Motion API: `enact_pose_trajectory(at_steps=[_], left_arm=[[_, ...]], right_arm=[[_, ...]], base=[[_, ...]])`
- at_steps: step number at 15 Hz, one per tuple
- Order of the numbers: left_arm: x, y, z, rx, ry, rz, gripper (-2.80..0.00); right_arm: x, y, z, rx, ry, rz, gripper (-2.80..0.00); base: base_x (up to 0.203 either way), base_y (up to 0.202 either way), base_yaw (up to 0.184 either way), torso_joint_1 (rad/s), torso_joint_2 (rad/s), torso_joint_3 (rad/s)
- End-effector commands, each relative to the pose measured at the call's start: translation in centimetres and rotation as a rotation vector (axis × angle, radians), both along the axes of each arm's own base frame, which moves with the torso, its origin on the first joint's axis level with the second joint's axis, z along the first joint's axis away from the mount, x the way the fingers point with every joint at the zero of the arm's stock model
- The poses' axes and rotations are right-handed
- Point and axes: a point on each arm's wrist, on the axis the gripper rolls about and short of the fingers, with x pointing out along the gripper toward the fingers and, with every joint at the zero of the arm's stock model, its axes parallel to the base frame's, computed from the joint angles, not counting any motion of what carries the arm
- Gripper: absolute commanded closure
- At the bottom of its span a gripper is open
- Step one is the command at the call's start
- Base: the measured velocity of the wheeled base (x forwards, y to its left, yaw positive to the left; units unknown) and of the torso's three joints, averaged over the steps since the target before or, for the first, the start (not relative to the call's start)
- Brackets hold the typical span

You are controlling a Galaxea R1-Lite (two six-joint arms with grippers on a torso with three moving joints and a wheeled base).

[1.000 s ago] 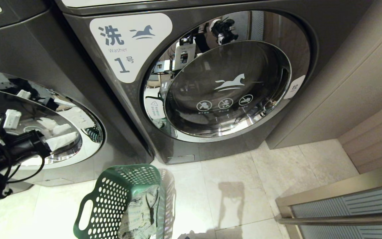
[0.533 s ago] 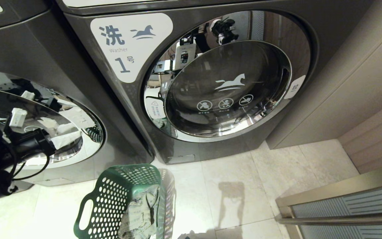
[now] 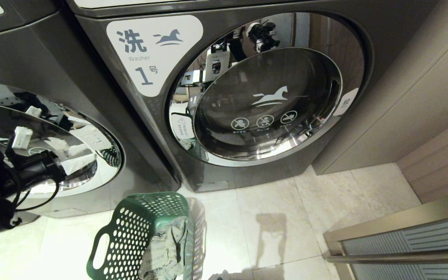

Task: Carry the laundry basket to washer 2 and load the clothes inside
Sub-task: Open the lid of the washing machine

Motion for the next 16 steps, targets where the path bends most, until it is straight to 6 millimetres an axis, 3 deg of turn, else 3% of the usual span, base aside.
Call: enact_pose_trajectory(at_steps=[1, 16], left_arm=[[-0.2, 0.0, 0.2, 0.007, -0.011, -0.004, -2.8], [-2.1, 0.3, 0.3, 0.019, -0.005, 0.023, -2.8]], right_arm=[[0.0, 0.0, 0.0, -0.002, 0.002, 0.001, 0.0], [0.0, 0.0, 0.0, -0.002, 0.002, 0.001, 0.0]], base=[[0.0, 0.0, 0.0, 0.0, 0.0, 0.0], [0.0, 0.0, 0.0, 0.0, 0.0, 0.0]])
